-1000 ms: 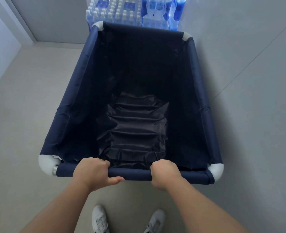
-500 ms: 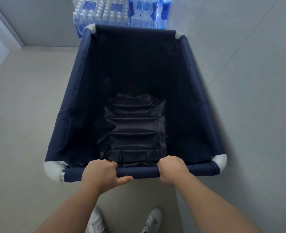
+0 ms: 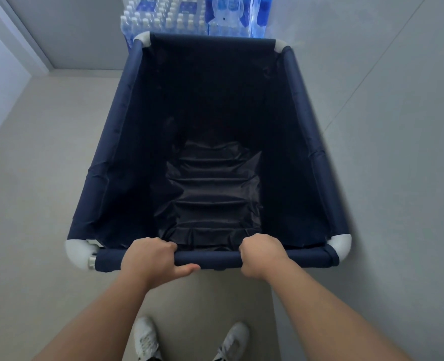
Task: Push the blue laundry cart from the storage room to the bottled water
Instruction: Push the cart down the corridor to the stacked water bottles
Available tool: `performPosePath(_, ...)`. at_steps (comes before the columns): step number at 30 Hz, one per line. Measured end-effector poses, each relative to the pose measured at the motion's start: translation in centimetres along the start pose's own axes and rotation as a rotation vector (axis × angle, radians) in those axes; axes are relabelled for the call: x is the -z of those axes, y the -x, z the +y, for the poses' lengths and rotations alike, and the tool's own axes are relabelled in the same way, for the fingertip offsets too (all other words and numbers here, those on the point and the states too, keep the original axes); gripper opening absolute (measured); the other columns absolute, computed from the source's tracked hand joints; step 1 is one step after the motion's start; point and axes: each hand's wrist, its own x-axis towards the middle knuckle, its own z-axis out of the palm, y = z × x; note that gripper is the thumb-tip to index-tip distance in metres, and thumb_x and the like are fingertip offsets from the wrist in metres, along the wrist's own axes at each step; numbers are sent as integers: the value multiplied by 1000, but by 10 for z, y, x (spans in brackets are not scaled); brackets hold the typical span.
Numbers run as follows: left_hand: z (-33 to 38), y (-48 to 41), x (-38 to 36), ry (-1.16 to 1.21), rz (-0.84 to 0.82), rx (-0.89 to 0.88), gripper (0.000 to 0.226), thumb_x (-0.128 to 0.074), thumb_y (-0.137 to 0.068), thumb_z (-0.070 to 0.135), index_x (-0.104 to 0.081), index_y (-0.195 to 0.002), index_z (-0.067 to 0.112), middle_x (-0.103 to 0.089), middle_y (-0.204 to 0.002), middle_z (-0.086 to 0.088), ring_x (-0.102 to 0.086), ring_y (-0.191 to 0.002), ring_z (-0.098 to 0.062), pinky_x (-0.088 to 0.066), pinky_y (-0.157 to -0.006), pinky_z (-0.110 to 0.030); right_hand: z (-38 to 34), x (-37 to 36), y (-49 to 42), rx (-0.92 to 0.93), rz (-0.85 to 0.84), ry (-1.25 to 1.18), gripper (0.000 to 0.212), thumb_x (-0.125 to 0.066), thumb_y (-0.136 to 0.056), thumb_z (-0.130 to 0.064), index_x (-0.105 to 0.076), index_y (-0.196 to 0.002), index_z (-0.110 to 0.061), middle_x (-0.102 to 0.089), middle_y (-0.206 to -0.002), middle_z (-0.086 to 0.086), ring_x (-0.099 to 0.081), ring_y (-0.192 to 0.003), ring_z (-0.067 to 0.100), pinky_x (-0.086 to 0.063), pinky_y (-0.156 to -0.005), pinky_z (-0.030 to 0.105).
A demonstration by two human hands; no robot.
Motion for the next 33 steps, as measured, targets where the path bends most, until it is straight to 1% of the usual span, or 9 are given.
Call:
performPosePath(7, -3, -10, 0, 8, -27, -7, 92, 7, -57, 103, -51, -70, 32, -51, -58, 12, -47, -52, -7, -28, -49, -31, 6, -1, -8, 37, -9, -35, 26, -58, -80, -28, -65, -105, -23, -60, -81, -5, -57, -71, 19, -45, -57, 32)
performPosePath(11, -6, -16, 0, 47, -49, -18, 88, 4, -59, 102, -48, -74, 33, -54, -64, 11, -50, -58, -7, -32, -51, -31, 8, -6, -16, 31, 8, -122, 69, -64, -80, -46, -40, -143, -35, -60, -123, -5, -61, -102, 21, -51, -76, 38)
performPosePath(15, -7, -24, 3, 62, -72, -46, 79, -10, -68, 100, -51, -80, 34, -57, -73, 11, -53, -66, -9, -38, -56, -33, 10, -2, -24, -11, 8, -132, 82, -66, -78, -56, -31, -150, -38, -29, -159, -4, -50, -128, 23, -49, -94, 42)
performPosePath(18, -10, -31, 7, 80, -99, -43, 77, -13, -70, 99, -53, -82, 35, -58, -74, 11, -54, -68, -8, -42, -58, -32, 10, 3, -27, -38, 0, -132, 82, -63, -78, -62, -33, -150, -39, -21, -163, -2, -40, -136, 23, -45, -100, 43)
performPosePath(26, -13, -37, 8, 93, -120, -28, 86, -9, -67, 101, -59, -89, 34, -59, -81, 12, -56, -73, -10, -44, -61, -33, 8, 7, -32, -59, 20, -106, 71, -60, -79, -61, -42, -144, -39, -39, -152, -5, -46, -129, 20, -46, -96, 42)
performPosePath(28, -14, -37, 7, 113, -103, -27, 97, -4, -65, 102, -63, -99, 34, -65, -98, 13, -62, -93, -12, -47, -70, -33, 9, 5, -31, -59, 45, -126, 79, -62, -77, -63, -36, -148, -39, -27, -161, -3, -31, -142, 21, -40, -106, 45)
performPosePath(29, -14, -37, 8, 126, -105, -28, 102, -5, -66, 103, -65, -113, 35, -65, -121, 12, -60, -115, -15, -49, -85, -35, 9, 3, -29, -56, 68, -145, 87, -63, -75, -67, -31, -151, -39, -16, -165, -2, -17, -149, 21, -32, -113, 46)
performPosePath(31, -14, -37, 11, 144, -140, -14, 110, -7, -70, 102, -49, -146, 36, -34, -163, 6, -29, -151, -19, -29, -120, -44, 9, 2, -26, -42, 137, -157, 106, -57, -64, -81, -21, -155, -38, 2, -167, -3, 9, -152, 19, -9, -121, 50)
performPosePath(33, -14, -37, 15, 166, -150, 17, 112, 4, -71, 99, -32, -157, 37, -10, -171, 3, -6, -157, -17, -7, -127, -48, 9, 1, -24, -27, 192, -135, 118, -45, -55, -93, -16, -156, -39, 12, -166, -3, 22, -149, 18, 3, -121, 52)
